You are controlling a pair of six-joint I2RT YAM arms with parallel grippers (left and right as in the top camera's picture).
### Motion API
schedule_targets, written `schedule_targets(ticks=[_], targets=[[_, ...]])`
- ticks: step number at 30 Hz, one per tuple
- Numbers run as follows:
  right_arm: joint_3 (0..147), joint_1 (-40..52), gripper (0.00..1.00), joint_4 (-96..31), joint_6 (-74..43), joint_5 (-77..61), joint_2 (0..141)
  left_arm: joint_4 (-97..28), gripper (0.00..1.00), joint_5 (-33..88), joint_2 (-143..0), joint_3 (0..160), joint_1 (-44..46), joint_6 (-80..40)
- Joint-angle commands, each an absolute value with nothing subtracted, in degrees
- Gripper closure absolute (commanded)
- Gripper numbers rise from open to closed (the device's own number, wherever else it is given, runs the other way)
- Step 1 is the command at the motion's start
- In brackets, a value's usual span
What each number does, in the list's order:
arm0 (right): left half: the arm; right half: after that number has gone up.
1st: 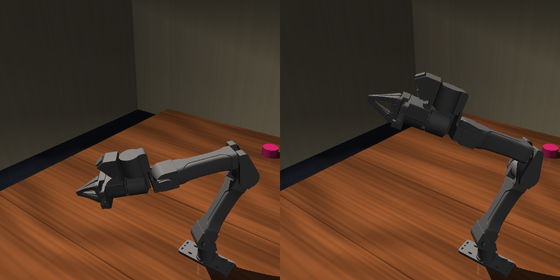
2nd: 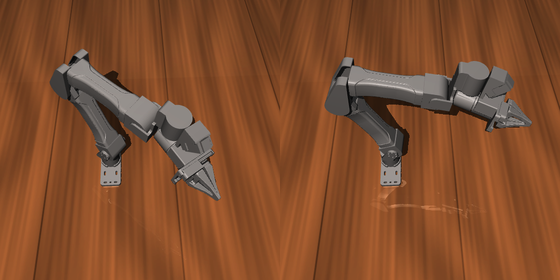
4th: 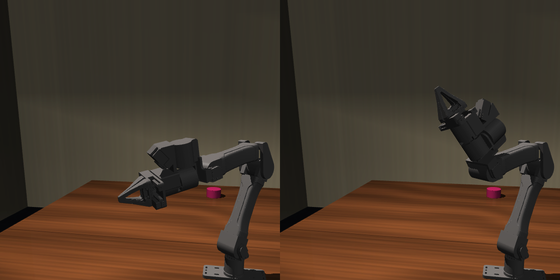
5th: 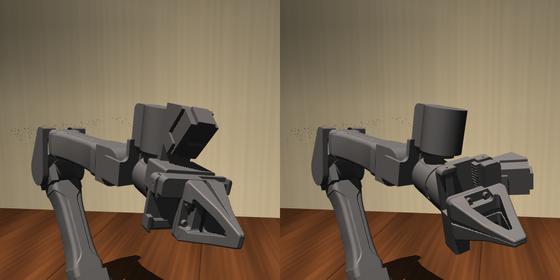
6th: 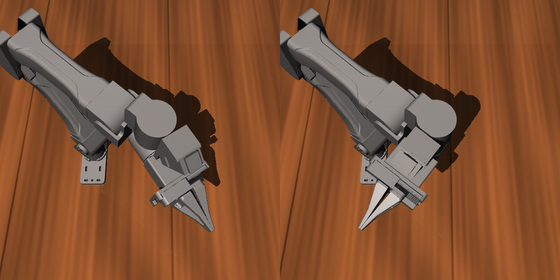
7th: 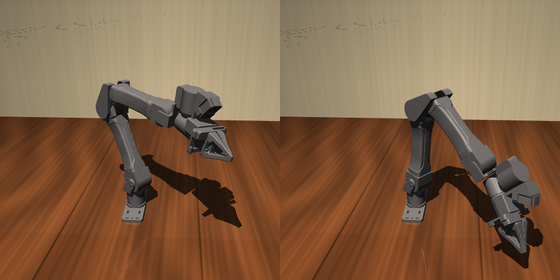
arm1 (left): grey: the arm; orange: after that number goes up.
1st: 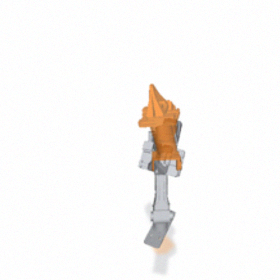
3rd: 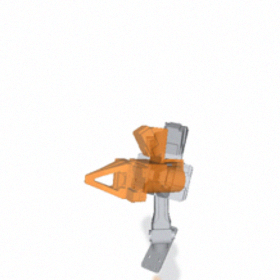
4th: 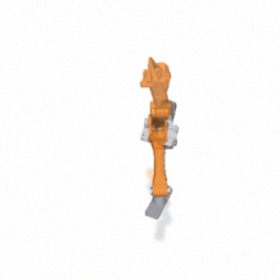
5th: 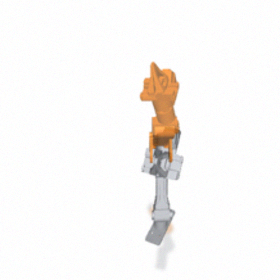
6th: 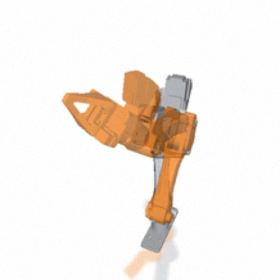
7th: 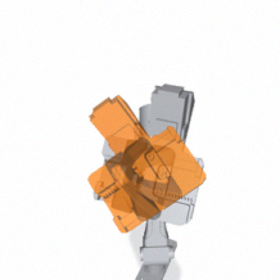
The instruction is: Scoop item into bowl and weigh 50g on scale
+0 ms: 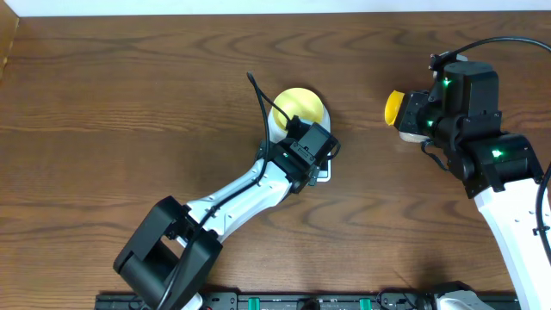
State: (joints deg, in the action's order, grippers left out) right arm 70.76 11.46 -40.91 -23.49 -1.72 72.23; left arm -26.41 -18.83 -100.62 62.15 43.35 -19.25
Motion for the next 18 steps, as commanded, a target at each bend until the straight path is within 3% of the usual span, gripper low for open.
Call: schedule_targets(ticks=[1,18], targets=[[72.03,11.07,0.99,-40.73,-23.94,-1.83,71.13,-25.98,0.04,-20.25,-102.35,62.04,43.55,-18.06],[72.01,11.07,0.99,-41.04,-23.92,-1.85,71.13,-24.69,0.04,-20.29,-103.22,62.04,43.53,-18.06]])
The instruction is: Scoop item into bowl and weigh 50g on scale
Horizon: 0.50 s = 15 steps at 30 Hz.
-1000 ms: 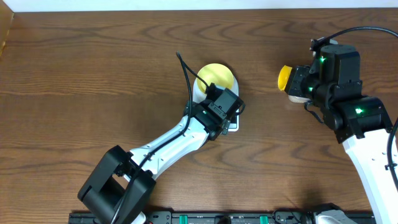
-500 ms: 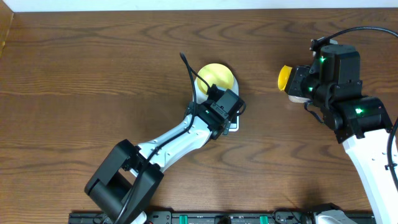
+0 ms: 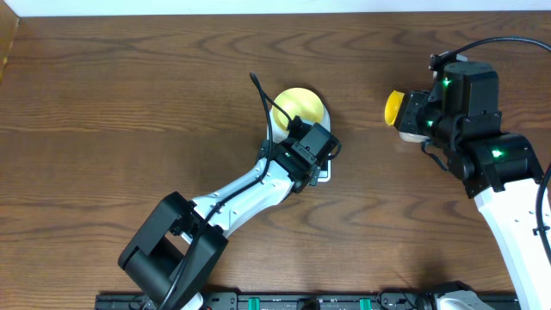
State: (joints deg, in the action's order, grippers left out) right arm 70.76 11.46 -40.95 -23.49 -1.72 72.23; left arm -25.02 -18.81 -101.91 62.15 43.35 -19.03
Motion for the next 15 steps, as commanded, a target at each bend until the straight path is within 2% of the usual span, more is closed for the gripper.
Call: schedule_targets(ticks=[1,15], targets=[[72.01,11.07,0.99,-41.04,-23.92,-1.85,71.13,-24.58,0.04,-20.36,-103.35,62.04,43.53,-18.06],[72.01,11.07,0.99,-41.67,-23.92,-1.85,71.13,-24.29,0.04,-20.53,-103.74,62.04,43.42,-18.09]])
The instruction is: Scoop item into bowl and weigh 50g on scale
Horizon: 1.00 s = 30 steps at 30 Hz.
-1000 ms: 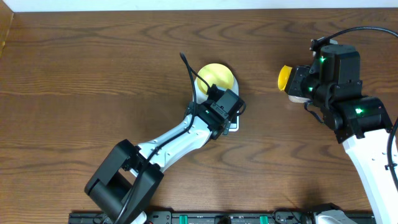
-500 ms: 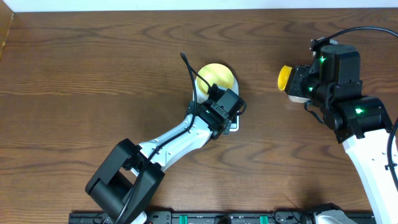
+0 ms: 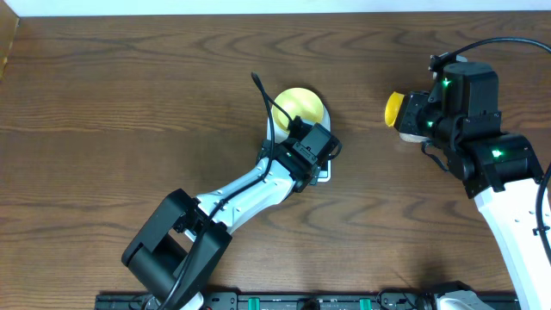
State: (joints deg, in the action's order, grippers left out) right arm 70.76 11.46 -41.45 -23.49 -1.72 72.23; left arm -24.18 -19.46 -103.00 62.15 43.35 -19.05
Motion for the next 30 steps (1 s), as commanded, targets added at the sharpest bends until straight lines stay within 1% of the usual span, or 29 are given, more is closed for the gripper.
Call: schedule_targets(ticks=[1,30], targets=[[72.01,11.07,0.99,-41.67,-23.92,-1.85,71.13,-24.32,0.04,-20.53,-103.74,62.02,43.42,-18.09],[72.01,11.07,0.99,-42.3,-23.94,-1.87,71.13,-23.64,0.04,-20.67,-105.25,62.02,42.92,-18.11]])
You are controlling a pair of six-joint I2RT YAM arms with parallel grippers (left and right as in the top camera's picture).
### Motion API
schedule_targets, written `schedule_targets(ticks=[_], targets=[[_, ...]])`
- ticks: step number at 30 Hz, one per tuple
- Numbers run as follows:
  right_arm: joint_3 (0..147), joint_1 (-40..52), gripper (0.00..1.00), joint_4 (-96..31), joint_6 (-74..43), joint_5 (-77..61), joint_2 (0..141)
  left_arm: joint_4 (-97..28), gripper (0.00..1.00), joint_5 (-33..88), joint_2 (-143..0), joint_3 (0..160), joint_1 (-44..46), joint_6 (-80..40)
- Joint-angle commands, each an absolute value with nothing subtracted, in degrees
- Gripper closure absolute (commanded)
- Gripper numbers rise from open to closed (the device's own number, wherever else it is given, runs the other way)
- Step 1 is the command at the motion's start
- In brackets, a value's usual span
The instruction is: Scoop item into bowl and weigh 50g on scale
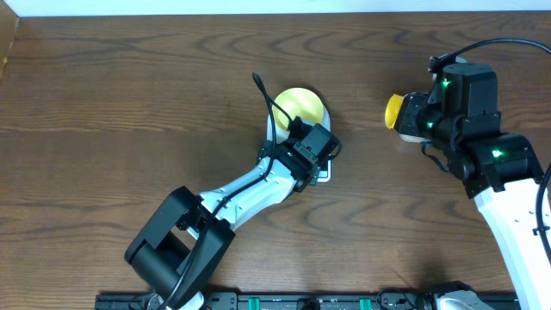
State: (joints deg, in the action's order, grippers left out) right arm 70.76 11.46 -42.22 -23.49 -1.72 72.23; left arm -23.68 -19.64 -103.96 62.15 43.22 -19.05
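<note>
A yellow-green bowl [303,104] stands on a small white scale [324,176], and only a corner of the scale shows past the arm. My left gripper [287,124] reaches over the bowl's near rim. The black wrist housing hides its fingers, so their state is unclear. At the right, my right gripper [407,118] is against a yellow rounded object [393,109] with a whitish part beneath it. I cannot tell whether that gripper holds the object. The item to be scooped cannot be made out.
The left arm lies diagonally from the table's front edge up to the bowl. The right arm comes in from the lower right corner. A black rail [301,302] runs along the front edge. A pale wall edge borders the far side.
The left arm's lower elbow has shifted slightly to the right. The wrist stays at the bowl's near rim. The right arm, bowl and yellow object have not moved.
At every earlier moment the left wrist was over the bowl's near rim and the right gripper was against the yellow object. Only the left arm's lower elbow has crept rightward, a little at each moment. Bowl and scale stayed put.
</note>
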Motion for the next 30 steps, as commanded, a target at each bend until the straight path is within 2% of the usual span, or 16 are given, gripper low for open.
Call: schedule_targets(ticks=[1,30], targets=[[72.01,11.07,0.99,-42.3,-23.94,-1.85,71.13,-23.64,0.03,-20.67,-105.25,62.02,42.92,-18.11],[72.01,11.07,0.99,-43.09,-23.92,-1.85,71.13,-22.81,0.04,-20.67,-105.56,62.02,42.44,-18.26]])
